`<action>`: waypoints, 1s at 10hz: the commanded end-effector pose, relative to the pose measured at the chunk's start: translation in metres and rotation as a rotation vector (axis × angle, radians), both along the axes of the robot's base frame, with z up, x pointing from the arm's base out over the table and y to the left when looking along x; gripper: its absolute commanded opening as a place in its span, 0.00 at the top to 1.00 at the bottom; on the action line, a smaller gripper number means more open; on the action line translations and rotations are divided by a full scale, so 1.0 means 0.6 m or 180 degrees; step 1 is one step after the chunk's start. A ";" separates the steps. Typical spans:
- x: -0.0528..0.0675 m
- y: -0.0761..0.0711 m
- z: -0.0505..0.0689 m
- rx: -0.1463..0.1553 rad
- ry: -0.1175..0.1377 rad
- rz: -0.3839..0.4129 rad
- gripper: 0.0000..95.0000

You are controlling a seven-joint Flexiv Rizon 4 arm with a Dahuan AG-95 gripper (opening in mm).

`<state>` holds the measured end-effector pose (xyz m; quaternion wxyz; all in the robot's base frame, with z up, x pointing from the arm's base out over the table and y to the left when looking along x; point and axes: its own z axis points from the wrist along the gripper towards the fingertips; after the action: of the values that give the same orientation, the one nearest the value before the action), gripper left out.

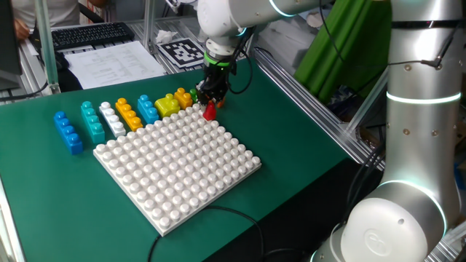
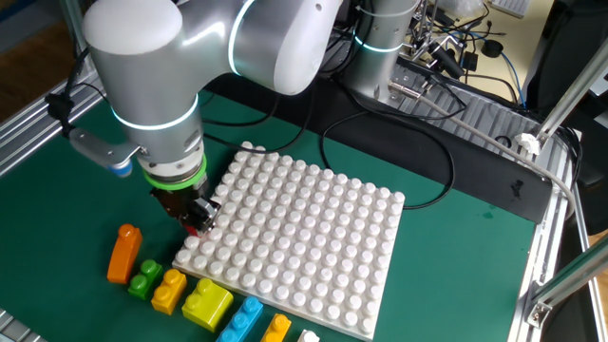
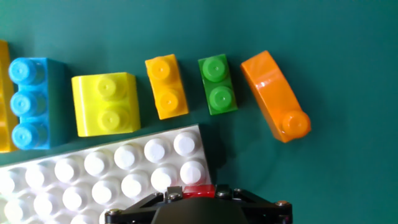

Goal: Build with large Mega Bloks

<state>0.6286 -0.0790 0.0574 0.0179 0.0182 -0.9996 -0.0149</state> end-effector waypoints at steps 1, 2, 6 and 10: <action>0.003 0.001 -0.008 -0.0025 -0.0032 0.0124 1.00; 0.003 0.001 -0.013 -0.0023 -0.0055 0.0131 1.00; 0.005 0.003 -0.026 -0.0027 -0.0069 0.0156 1.00; 0.004 0.004 -0.023 -0.0050 -0.0037 0.0151 0.80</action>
<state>0.6298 -0.0770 0.0448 0.0133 0.0417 -0.9990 -0.0071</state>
